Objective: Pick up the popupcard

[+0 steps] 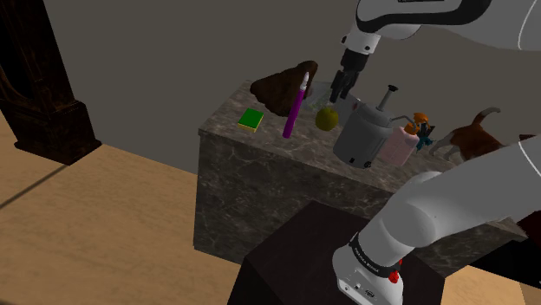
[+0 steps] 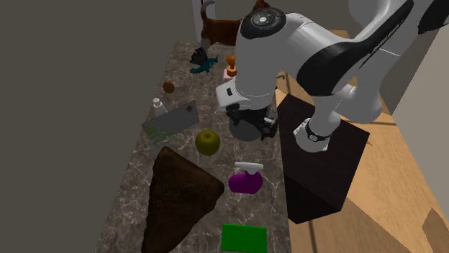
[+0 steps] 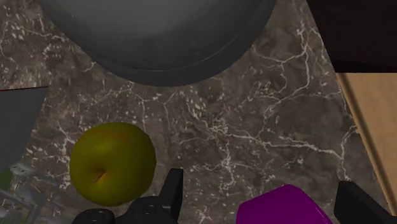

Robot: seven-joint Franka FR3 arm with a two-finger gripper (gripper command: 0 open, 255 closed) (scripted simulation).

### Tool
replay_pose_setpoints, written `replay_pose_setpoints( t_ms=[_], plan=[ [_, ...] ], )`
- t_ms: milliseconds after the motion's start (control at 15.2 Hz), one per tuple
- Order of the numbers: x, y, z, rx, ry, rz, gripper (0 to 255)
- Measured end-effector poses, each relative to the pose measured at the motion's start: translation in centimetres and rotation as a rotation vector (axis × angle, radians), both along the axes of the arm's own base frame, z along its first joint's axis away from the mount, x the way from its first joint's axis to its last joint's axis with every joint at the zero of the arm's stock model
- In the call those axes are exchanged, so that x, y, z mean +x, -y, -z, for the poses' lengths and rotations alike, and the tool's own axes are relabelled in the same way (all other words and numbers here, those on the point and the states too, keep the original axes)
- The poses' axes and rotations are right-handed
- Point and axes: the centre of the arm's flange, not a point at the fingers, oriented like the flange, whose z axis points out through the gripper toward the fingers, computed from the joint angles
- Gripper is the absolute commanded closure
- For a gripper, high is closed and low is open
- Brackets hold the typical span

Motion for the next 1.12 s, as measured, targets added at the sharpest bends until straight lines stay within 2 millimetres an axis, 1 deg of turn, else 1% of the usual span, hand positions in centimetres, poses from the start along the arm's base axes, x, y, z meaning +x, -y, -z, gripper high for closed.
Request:
replay_pose_setpoints(
  t_ms=[132, 264, 330, 528, 726, 858, 1122],
  plan=[
    [1.0, 2.5, 0.4, 0.002, 0.004, 0.002, 0],
    [1.6, 5.3, 0.6, 0.005, 0.007, 0.003, 0],
    [2.1, 6.5, 0.5, 0.006, 0.009, 0.004, 0],
    [3.3, 10.1, 1.2, 0.009, 0.014, 0.007, 0],
    [4.7, 14.3, 1.5, 0.012, 0.019, 0.009, 0],
    [5.3, 16.5, 1.5, 0.015, 0.022, 0.011, 0],
    [7.0, 21.4, 2.3, 0.019, 0.030, 0.014, 0]
  ],
)
